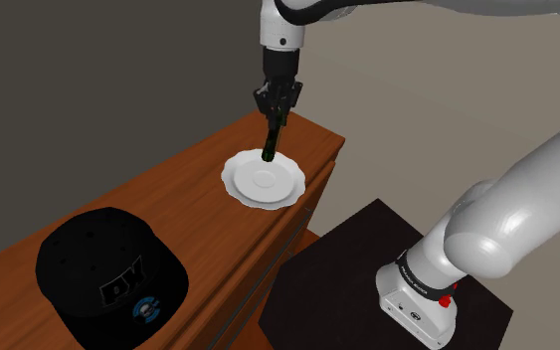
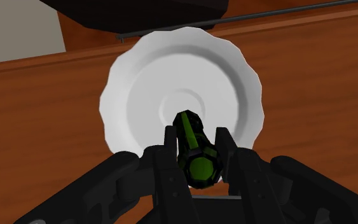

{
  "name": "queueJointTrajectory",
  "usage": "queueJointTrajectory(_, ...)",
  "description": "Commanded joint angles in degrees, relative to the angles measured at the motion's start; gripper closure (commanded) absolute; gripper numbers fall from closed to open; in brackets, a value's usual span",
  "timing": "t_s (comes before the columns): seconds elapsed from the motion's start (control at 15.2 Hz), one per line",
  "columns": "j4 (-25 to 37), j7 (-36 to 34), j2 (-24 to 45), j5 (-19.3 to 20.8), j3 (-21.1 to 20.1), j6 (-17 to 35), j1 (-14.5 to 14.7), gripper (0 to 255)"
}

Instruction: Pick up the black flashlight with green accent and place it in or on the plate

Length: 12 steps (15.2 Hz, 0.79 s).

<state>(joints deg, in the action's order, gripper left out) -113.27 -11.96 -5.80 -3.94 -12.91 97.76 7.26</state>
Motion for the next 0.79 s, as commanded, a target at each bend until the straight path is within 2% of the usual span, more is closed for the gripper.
queueJointTrajectory(0.0, -1.4, 0.0, 0.2, 0.0, -0.1, 1.7, 0.0, 255)
queueJointTrajectory(0.73, -7.9, 0.0, 2.4, 0.3, -0.3, 10.3, 0.2, 255)
